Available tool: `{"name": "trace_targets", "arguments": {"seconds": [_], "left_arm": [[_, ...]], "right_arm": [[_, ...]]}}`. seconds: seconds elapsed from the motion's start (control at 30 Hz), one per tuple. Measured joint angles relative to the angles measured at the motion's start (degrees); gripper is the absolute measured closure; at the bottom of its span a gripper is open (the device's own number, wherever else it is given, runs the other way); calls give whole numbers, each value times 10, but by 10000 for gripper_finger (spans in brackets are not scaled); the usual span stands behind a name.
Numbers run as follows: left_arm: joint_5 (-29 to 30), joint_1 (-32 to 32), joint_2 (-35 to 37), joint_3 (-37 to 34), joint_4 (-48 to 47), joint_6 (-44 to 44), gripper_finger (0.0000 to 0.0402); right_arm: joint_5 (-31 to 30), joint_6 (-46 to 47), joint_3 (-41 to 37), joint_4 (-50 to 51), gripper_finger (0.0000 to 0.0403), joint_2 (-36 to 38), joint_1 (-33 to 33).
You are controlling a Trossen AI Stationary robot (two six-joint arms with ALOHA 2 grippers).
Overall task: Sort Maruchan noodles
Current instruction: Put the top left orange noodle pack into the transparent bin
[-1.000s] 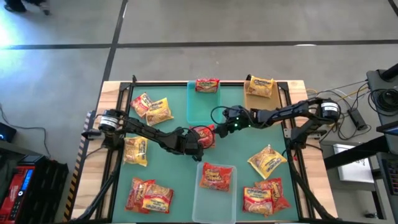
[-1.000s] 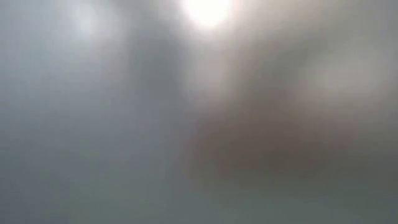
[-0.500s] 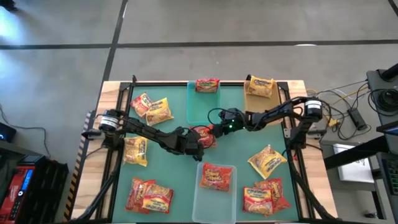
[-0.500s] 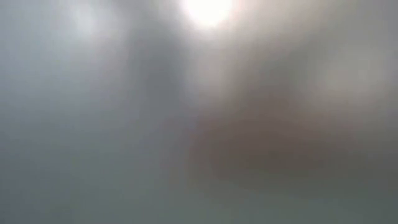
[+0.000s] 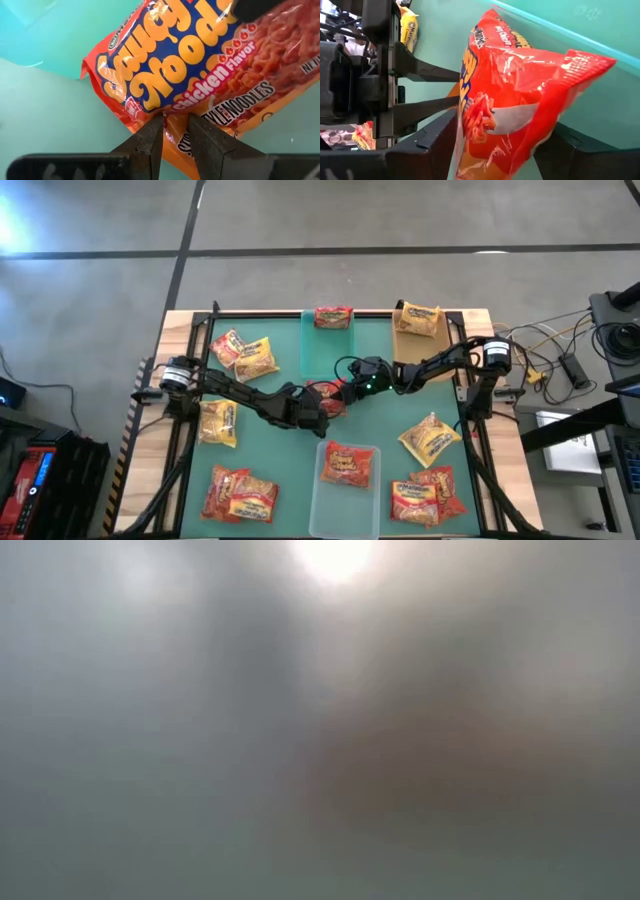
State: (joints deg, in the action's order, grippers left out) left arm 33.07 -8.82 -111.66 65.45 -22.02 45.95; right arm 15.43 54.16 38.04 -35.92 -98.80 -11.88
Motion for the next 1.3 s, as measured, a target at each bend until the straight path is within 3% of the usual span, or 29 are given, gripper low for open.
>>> {"name": "trace_targets", "arguments": {"seconds": [0.43,0.67,1.03,1.3], "left_arm": [[7,-21,1,29,-1,-4,326],[54,-38,9,56,-38,-5,326],[77,-40,11,81,-122,33,326],[85,-40,11,81,-125,43,326]], "right_arm": [[3,-26,0,1,202,0,-1],[14,-33,0,1,202,0,-1],[30,-62,0,14,202,0,-1],[27,-68,1,17,202,0,-1]]}}
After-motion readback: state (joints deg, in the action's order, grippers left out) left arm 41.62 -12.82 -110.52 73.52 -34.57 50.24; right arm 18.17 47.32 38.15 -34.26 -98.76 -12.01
